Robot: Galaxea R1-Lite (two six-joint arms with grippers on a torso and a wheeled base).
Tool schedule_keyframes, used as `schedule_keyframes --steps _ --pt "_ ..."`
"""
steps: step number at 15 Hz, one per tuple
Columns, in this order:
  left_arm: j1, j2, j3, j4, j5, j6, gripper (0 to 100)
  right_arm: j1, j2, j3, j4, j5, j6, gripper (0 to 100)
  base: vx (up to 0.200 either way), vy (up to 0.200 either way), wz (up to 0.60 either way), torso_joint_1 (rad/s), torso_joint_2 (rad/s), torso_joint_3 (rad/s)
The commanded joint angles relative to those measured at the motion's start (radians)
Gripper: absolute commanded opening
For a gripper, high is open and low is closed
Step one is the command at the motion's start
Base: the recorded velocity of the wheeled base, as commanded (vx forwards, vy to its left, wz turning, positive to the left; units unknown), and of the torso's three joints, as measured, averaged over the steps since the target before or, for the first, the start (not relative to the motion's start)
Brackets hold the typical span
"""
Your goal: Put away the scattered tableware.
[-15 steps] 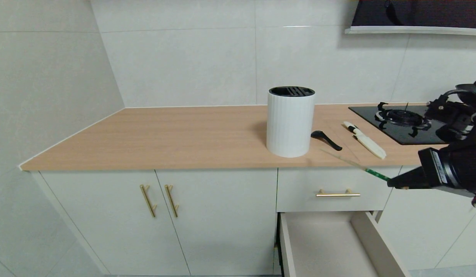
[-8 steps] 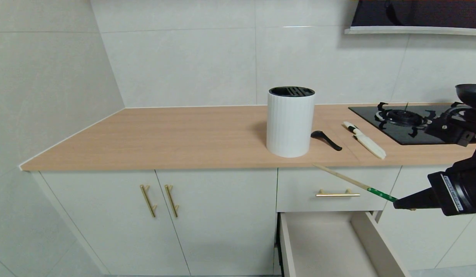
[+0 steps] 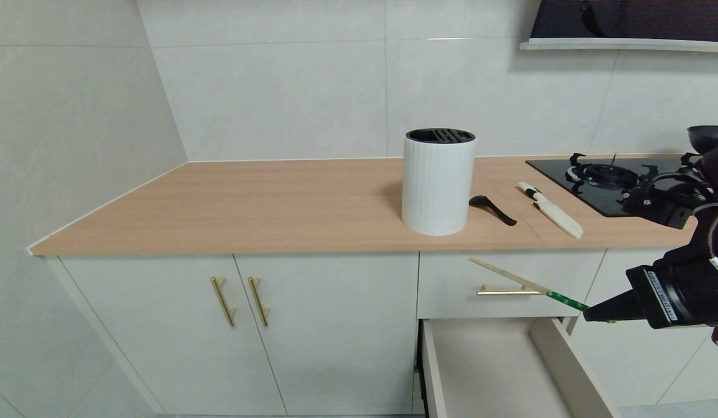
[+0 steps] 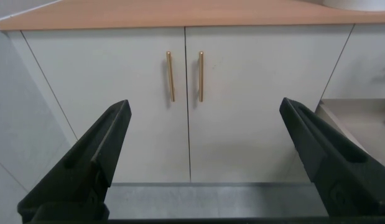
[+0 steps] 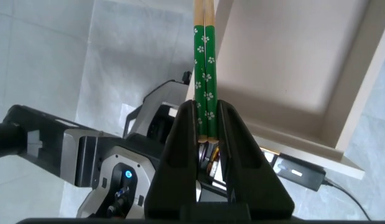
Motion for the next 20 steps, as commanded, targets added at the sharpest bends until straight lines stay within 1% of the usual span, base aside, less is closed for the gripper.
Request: schedule_keyframes --steps 1,10,15,17,20 --pt "0.000 0.000 0.000 0.000 0.000 0.000 100 0.000 0.011 0.003 0.001 0.000 0.000 0 0.000 0.000 0.00 -0.139 0.33 0.198" --pt "0.000 0.000 0.000 0.000 0.000 0.000 100 0.000 0.028 0.003 0.001 -0.001 -0.002 0 0.000 0.000 0.00 -0.169 0.46 0.284" --pt "0.000 0.000 0.000 0.000 0.000 0.000 100 0.000 0.035 0.011 -0.008 -0.001 -0.002 0 0.000 0.000 0.00 -0.119 0.45 0.321" --pt "0.000 0.000 0.000 0.000 0.000 0.000 100 0.000 0.040 0.012 -0.008 -0.001 -0.002 0 0.000 0.000 0.00 -0.039 0.24 0.188" --pt "0.000 0.000 0.000 0.000 0.000 0.000 100 0.000 0.040 0.012 -0.008 -0.001 -0.002 0 0.000 0.000 0.00 -0.017 0.06 0.045"
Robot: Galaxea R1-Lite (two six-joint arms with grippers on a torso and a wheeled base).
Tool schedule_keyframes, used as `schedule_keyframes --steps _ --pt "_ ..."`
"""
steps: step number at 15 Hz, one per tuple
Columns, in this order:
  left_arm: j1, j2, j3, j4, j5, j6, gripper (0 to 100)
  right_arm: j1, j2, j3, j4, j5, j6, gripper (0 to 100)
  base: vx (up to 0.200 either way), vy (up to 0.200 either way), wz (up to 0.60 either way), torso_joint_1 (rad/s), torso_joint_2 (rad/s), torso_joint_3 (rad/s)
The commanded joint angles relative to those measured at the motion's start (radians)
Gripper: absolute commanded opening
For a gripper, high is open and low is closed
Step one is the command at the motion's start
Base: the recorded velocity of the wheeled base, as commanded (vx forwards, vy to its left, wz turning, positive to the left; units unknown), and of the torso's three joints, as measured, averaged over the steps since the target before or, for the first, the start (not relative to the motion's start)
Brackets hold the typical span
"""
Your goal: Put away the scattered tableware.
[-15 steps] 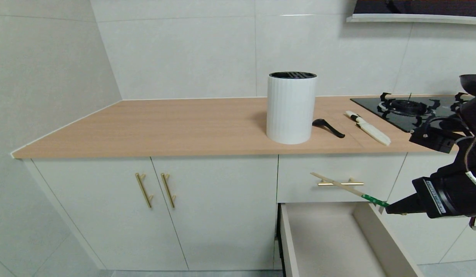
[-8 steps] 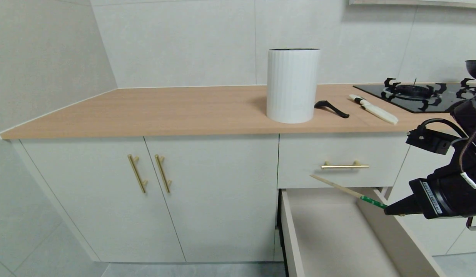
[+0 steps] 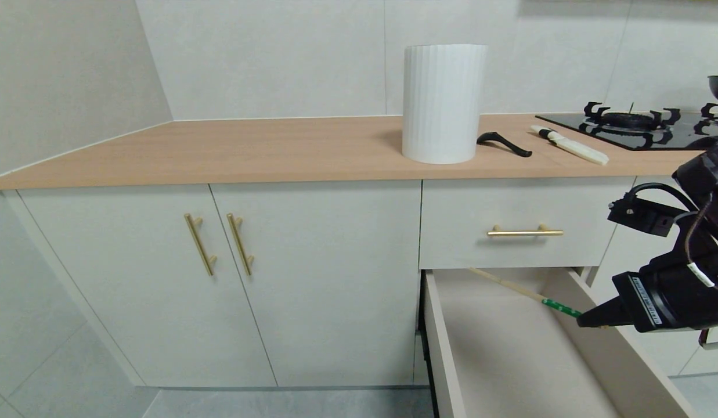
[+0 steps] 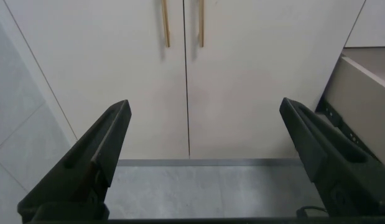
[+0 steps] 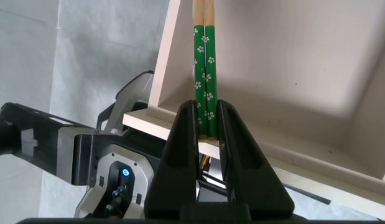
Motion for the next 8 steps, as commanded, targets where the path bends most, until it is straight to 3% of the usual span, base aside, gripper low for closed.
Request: schedule_keyframes --steps 1,8 --pt "0.000 0.000 0.000 0.000 0.000 0.000 100 0.000 0.006 0.000 -0.001 0.001 0.000 0 0.000 0.000 0.00 0.000 0.00 0.000" --pt "0.000 0.000 0.000 0.000 0.000 0.000 100 0.000 0.258 0.007 -0.089 -0.035 0.017 0 0.000 0.000 0.00 0.000 0.00 0.000"
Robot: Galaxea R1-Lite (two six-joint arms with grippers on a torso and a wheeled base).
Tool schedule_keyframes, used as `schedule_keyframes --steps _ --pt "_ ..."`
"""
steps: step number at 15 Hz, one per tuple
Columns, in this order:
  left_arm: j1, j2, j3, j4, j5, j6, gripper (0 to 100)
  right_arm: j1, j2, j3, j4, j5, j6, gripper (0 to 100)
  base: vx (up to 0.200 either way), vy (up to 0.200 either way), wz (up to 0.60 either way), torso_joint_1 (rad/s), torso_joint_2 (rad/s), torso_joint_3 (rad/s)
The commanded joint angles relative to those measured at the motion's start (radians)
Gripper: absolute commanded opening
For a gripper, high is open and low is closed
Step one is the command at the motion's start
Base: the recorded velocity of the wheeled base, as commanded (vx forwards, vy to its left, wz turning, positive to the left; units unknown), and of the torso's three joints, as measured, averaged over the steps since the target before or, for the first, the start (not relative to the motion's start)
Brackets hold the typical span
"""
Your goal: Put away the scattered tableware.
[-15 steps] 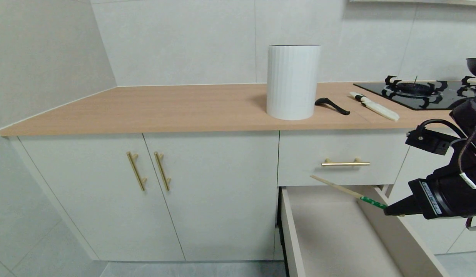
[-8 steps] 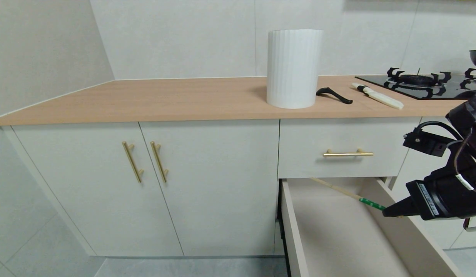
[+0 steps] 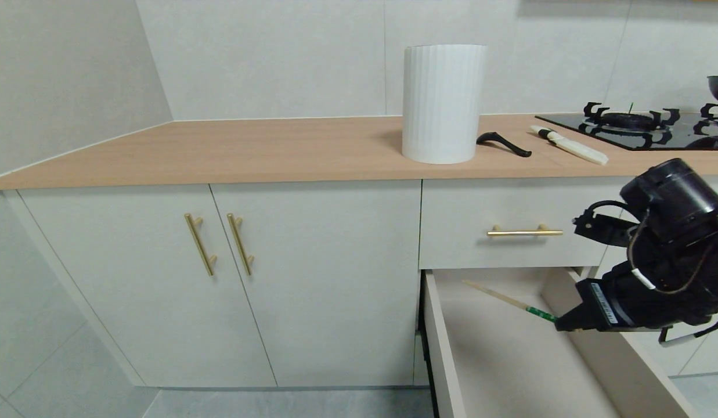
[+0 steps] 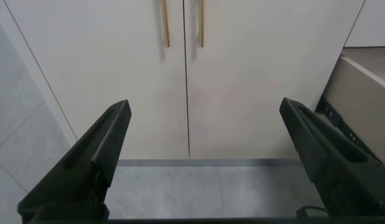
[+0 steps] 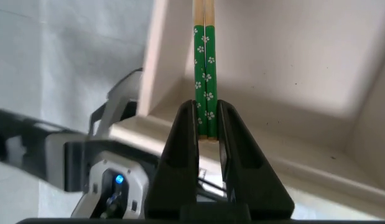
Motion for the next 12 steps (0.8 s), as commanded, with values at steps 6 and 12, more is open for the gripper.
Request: schedule_keyframes --steps 6,12 --pt "0.000 0.000 0.000 0.000 0.000 0.000 100 0.000 0.408 -0.007 -0.234 -0.040 0.123 0 0.000 0.000 0.00 0.000 0.00 0.000" --pt "0.000 0.000 0.000 0.000 0.000 0.000 100 0.000 0.579 -0.007 -0.386 -0.083 0.199 0 0.000 0.000 0.00 0.000 0.00 0.000"
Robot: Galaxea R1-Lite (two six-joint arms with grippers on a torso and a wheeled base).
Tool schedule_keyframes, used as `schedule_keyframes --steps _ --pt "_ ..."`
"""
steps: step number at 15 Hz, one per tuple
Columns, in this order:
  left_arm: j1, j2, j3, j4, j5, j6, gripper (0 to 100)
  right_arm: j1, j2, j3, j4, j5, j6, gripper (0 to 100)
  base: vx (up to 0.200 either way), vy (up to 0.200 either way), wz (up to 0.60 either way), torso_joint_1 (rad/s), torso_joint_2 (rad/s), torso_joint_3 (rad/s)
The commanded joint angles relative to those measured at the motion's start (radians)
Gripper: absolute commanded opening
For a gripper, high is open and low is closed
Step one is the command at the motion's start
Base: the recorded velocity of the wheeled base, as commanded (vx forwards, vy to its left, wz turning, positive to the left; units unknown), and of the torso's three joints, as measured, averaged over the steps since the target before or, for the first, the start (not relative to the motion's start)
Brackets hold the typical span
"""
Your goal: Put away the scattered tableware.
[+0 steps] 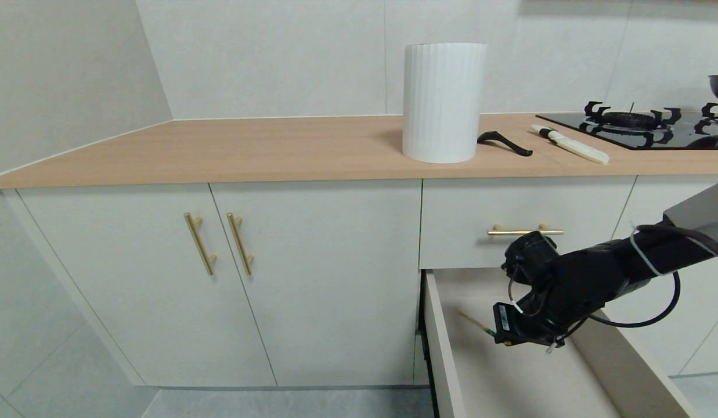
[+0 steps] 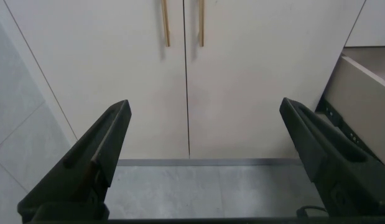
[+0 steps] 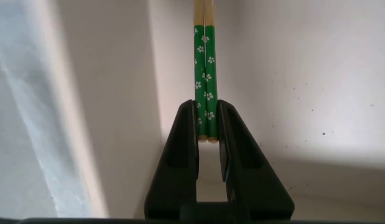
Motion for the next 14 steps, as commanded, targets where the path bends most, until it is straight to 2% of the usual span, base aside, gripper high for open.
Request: schedule_keyframes --steps 1,14 --pt "0.000 0.000 0.000 0.000 0.000 0.000 100 0.001 0.074 -0.002 -0.004 -0.002 -0.001 0 0.000 0.000 0.00 0.000 0.00 0.000" --pt "0.000 0.000 0.000 0.000 0.000 0.000 100 0.076 0.219 -0.023 -0.002 -0.144 -0.001 0 0.000 0.000 0.00 0.000 0.00 0.000"
